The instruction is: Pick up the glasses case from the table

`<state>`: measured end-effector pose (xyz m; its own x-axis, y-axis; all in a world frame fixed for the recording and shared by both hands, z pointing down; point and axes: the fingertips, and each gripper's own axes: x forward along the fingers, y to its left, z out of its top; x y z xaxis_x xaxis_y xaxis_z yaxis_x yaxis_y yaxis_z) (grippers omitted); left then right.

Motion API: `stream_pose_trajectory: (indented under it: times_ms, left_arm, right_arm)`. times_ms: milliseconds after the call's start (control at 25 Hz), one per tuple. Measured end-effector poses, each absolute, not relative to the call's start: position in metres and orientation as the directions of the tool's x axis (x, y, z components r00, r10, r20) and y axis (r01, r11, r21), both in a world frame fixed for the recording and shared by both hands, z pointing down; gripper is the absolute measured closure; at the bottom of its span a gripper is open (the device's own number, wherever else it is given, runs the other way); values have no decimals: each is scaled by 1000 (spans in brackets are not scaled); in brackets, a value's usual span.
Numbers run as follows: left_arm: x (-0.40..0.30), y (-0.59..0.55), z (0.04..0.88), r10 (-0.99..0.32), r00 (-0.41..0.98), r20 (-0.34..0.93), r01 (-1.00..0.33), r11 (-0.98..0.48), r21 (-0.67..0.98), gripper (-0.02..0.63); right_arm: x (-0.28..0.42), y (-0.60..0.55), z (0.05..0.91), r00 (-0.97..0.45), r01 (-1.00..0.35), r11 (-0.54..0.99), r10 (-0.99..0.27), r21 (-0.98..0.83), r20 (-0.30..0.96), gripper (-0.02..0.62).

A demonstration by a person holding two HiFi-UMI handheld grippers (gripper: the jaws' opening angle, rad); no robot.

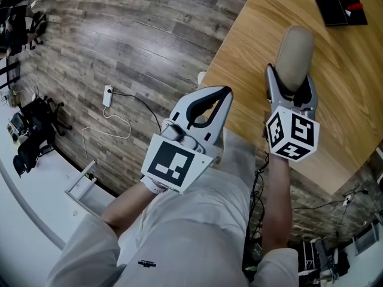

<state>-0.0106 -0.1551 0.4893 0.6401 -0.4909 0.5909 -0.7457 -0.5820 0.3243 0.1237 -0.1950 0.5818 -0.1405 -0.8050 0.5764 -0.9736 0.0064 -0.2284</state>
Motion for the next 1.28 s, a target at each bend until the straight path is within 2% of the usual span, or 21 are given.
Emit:
stream_pose_trajectory:
  times_ms: [1280]
  left_arm:
    - [-16, -115, 382, -654, 586, 478, -804, -543, 242, 600]
  right_arm:
    - [151, -123, 450, -249, -957, 152, -864, -246, 438, 209]
